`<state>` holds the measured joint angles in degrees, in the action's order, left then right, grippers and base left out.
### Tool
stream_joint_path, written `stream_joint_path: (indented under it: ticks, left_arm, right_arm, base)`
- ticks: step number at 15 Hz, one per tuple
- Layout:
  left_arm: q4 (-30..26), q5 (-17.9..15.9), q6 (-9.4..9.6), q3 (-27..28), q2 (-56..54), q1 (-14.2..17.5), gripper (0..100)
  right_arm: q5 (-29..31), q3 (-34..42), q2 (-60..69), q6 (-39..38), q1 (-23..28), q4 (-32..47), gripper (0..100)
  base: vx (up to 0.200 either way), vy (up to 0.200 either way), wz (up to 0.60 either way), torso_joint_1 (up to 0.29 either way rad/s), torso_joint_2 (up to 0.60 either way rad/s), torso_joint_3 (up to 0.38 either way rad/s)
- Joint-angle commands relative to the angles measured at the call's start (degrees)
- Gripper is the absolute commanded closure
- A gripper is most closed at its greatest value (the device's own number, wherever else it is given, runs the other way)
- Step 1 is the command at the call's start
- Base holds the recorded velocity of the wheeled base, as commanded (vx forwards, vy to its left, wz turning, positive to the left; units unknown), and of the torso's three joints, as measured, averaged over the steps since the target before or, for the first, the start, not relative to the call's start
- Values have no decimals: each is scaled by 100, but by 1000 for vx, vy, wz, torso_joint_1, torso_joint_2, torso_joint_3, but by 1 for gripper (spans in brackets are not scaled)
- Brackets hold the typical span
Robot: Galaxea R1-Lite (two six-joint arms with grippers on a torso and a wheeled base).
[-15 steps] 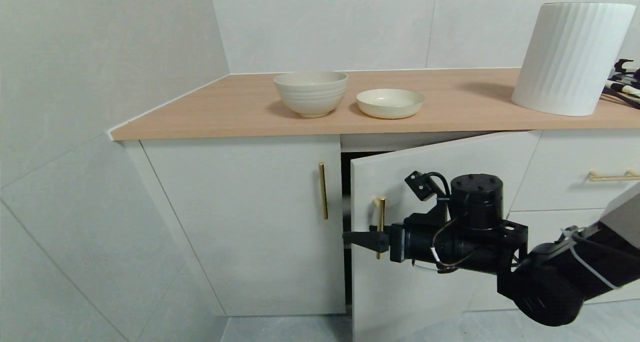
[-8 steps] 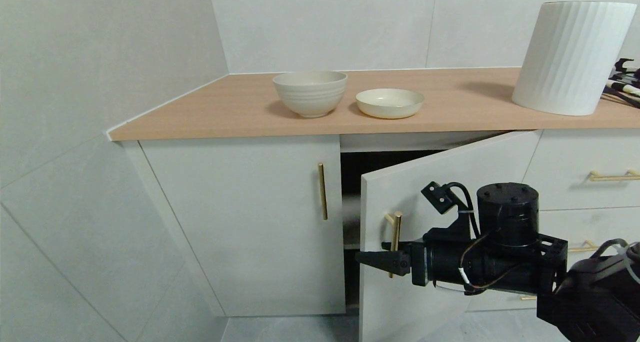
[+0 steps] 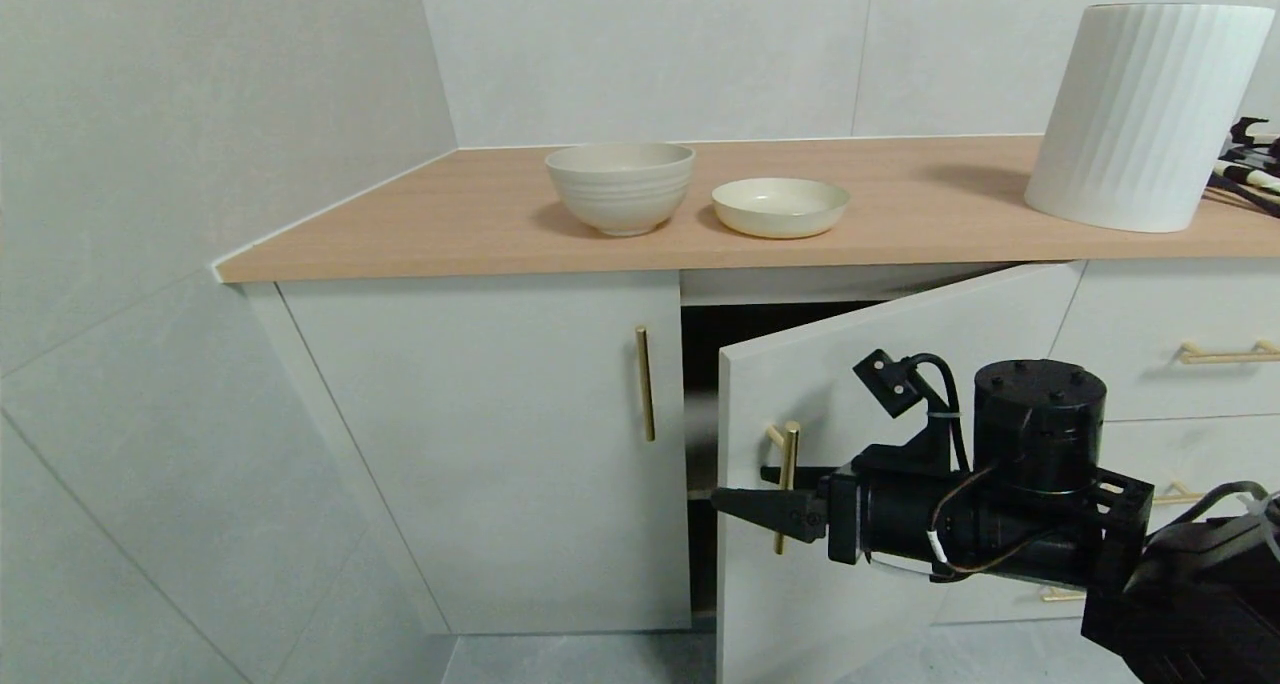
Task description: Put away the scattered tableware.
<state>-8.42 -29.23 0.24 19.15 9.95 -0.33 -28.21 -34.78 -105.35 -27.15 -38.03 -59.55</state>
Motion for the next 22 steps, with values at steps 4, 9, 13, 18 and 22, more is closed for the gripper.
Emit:
stream_joint_path:
  ticks: [4,9,13,18,22]
  left_arm:
    - [1194,-1410,-68,1671,4595,-248,0]
    - [2811,-1375,-411,1416,7030,-1101,0]
    - [3699,-1085,-789,1223,7794,-1268,0]
    - [3945,-882,-1097,1196,7926,-1611,100]
    - [3954,-882,-1114,1293,7935,-1716,100]
  right_arm:
    - [0,6,41,8,-11,-39,0]
    - [0,24,76,25,-11,-39,0]
    - [0,41,76,34,-81,-48,0]
    - [0,41,59,34,-90,-39,0]
    - [0,50,32,34,-90,-39,0]
  base:
    - [0,0,0,0,0,0]
    - [0,0,0,0,0,0]
    - [0,0,0,0,0,0]
    - [0,0,0,0,0,0]
    - [0,0,0,0,0,0]
